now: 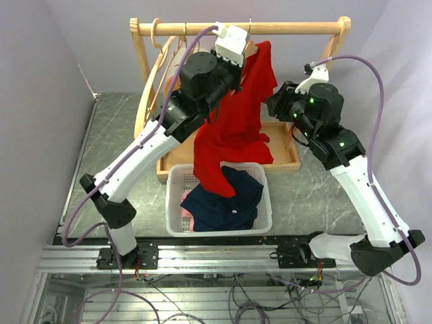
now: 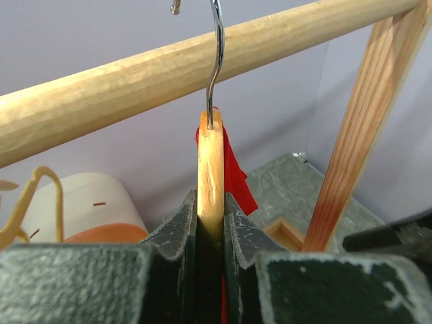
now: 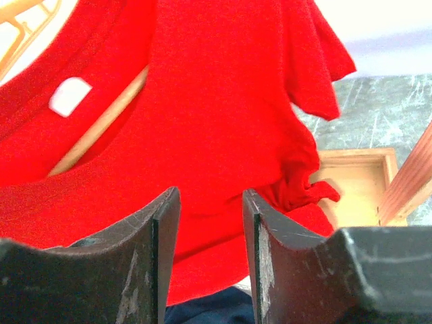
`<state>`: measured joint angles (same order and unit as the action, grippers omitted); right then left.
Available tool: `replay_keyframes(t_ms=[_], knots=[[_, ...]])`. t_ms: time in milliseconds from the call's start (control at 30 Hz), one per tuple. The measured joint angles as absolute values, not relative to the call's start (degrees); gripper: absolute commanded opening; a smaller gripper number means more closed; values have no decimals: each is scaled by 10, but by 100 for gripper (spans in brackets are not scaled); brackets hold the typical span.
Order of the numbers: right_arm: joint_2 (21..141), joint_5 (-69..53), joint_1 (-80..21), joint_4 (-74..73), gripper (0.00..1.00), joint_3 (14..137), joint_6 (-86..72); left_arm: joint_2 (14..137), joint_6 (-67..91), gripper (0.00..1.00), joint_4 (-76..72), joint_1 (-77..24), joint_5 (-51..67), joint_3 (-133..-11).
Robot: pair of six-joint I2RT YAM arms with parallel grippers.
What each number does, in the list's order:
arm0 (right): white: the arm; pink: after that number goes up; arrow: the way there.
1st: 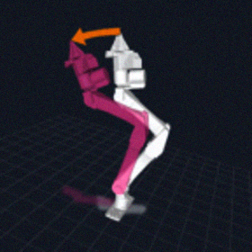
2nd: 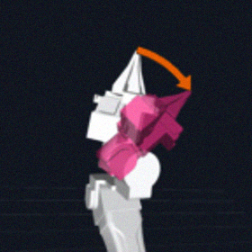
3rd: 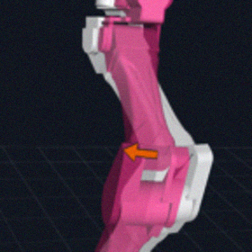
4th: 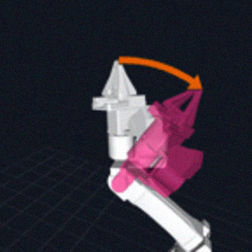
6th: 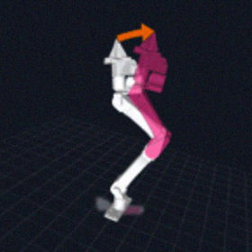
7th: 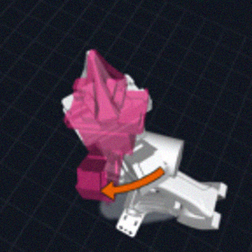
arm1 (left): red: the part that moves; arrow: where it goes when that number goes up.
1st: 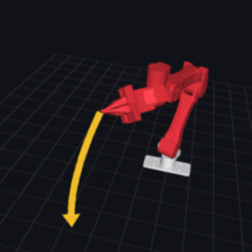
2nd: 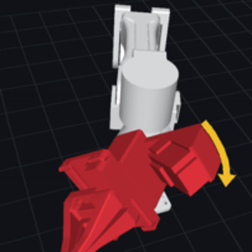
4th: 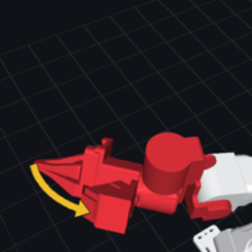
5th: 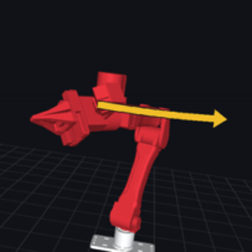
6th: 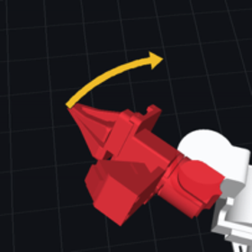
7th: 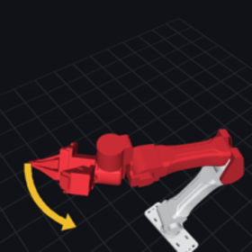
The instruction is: Remove the t-shirt from the hanger
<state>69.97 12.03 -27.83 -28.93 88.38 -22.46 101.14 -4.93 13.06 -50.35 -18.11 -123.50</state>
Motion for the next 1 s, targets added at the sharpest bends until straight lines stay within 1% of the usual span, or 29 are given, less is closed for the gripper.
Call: replay_keyframes(t_ms=[100,133,200,267,400,567,800,933,1000], knots=[[714,119,-278,-281,45,884,-225,993,-51,7,177,-503,-178,-1241],[719,117,-278,-277,47,884,-225,986,-51,7,192,-503,-177,-1240],[727,109,-278,-268,61,884,-227,965,-46,7,217,-503,-174,-1227],[732,99,-280,-256,66,883,-231,942,-38,7,241,-503,-169,-1211],[732,90,-300,-221,67,879,-235,898,-10,7,271,-503,-149,-1177],[753,99,-340,-195,67,885,-233,863,12,7,273,-503,-139,-1138],[806,129,-380,-190,67,893,-229,858,28,7,274,-503,-135,-1126],[818,159,-381,-188,65,901,-227,856,35,7,277,-503,-128,-1124],[819,179,-381,-185,61,903,-225,853,37,7,280,-503,-124,-1124]])
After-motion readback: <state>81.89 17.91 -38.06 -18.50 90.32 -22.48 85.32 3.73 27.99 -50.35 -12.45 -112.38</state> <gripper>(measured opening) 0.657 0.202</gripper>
